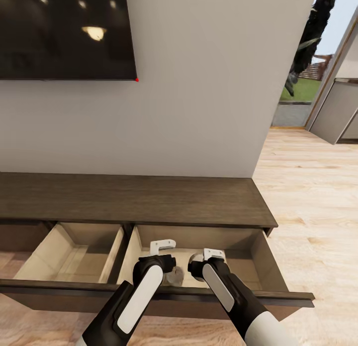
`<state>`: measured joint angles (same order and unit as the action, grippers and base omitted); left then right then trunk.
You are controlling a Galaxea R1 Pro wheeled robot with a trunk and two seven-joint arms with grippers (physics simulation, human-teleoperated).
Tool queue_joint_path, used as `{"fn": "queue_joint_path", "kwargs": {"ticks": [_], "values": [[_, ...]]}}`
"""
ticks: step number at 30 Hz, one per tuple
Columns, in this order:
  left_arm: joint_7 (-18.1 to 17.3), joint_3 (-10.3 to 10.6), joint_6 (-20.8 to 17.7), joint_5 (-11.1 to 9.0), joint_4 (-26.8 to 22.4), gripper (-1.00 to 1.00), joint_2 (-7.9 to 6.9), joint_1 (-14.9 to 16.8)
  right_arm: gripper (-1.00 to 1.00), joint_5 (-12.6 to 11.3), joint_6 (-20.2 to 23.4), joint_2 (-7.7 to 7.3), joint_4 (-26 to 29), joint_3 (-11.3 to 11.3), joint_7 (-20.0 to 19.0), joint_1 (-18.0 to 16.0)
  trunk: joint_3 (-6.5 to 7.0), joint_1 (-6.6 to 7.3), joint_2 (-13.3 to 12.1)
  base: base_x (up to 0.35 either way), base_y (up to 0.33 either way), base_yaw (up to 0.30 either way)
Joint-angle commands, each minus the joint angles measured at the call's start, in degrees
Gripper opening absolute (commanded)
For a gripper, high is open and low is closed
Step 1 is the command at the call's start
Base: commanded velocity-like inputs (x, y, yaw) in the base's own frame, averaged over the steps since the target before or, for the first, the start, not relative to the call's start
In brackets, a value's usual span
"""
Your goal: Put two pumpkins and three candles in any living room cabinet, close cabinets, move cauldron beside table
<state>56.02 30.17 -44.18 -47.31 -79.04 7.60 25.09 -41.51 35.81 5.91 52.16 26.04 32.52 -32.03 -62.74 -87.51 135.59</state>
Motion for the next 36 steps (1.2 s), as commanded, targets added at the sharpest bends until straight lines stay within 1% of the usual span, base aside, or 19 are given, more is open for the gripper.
{"fn": "queue_joint_path", "kwargs": {"ticks": [1, 2, 6, 9, 11, 13, 16, 23, 26, 29, 36], "values": [[0.6, 0.1, -0.1, -0.5, -0.1, 1.00, 0.02, 0.1, -1.00, -0.6, -0.1, -0.03, 0.1, 0.1, 0.6, 0.0, 0.13, 0.23, -0.4, 0.000, 0.000, 0.000], [0.6, 0.1, -0.1, -0.5, -0.1, 1.00, 0.03, 0.1, -1.00, -0.6, -0.2, -0.03, 0.1, 0.2, 0.6, 0.0, 0.31, 0.45, -0.8, 0.000, 0.000, 0.000], [0.6, 0.1, -0.1, -0.5, -0.1, 1.00, -0.02, 0.1, -1.00, -0.5, -0.9, -0.03, -0.1, 0.2, 0.5, 0.0, 0.31, 0.45, -0.8, 0.000, 0.000, 0.000], [0.6, 0.1, -0.1, -0.5, -0.2, 1.00, -0.04, 0.1, -1.00, -0.5, -2.7, -0.03, -0.8, 0.2, 0.3, 0.0, 0.31, 0.45, -0.8, 0.000, 0.000, 0.000], [0.6, -0.1, -0.2, -0.5, -1.0, 1.00, -0.06, 0.1, -1.00, -0.4, -3.3, -0.01, -2.1, 0.2, -0.1, -0.1, 0.31, 0.45, -0.8, 0.000, 0.000, 0.000], [0.7, -0.5, -0.3, -0.6, -2.6, 1.00, -0.15, 0.0, -1.00, -0.3, -3.8, -0.02, -4.1, 0.2, -0.9, -0.9, 0.31, 0.45, -0.8, 0.000, 0.000, 0.000], [0.8, -0.6, -0.5, -0.6, -3.5, 1.00, -0.21, 0.0, -1.00, -0.3, -4.9, -0.02, -6.4, 0.2, -2.0, -1.7, 0.31, 0.45, -0.8, 0.000, 0.000, 0.000], [0.8, -0.7, -0.8, -0.8, -4.6, 1.00, -0.25, 0.0, -1.00, -0.3, -5.3, -0.03, -7.0, 0.2, -2.3, -1.9, 0.31, 0.45, -0.8, 0.000, 0.000, 0.000], [0.8, -0.8, -0.9, -1.7, -5.1, 1.00, -0.36, 0.0, -1.00, -0.3, -5.4, -0.03, -7.1, 0.2, -2.3, -1.9, 0.31, 0.45, -0.8, 0.000, 0.000, 0.000], [0.8, -0.7, -0.9, -2.2, -5.3, 1.00, -0.46, 0.0, -1.00, -0.3, -5.5, -0.03, -7.1, 0.2, -2.3, -1.9, 0.31, 0.45, -0.8, 0.000, 0.000, 0.000], [0.8, -0.7, -0.9, -2.3, -5.4, 1.00, -0.47, 0.0, -1.00, -0.3, -6.0, -0.03, -7.5, 0.2, -2.4, -1.9, 0.31, 0.45, -0.8, 0.000, 0.000, 0.000]]}}
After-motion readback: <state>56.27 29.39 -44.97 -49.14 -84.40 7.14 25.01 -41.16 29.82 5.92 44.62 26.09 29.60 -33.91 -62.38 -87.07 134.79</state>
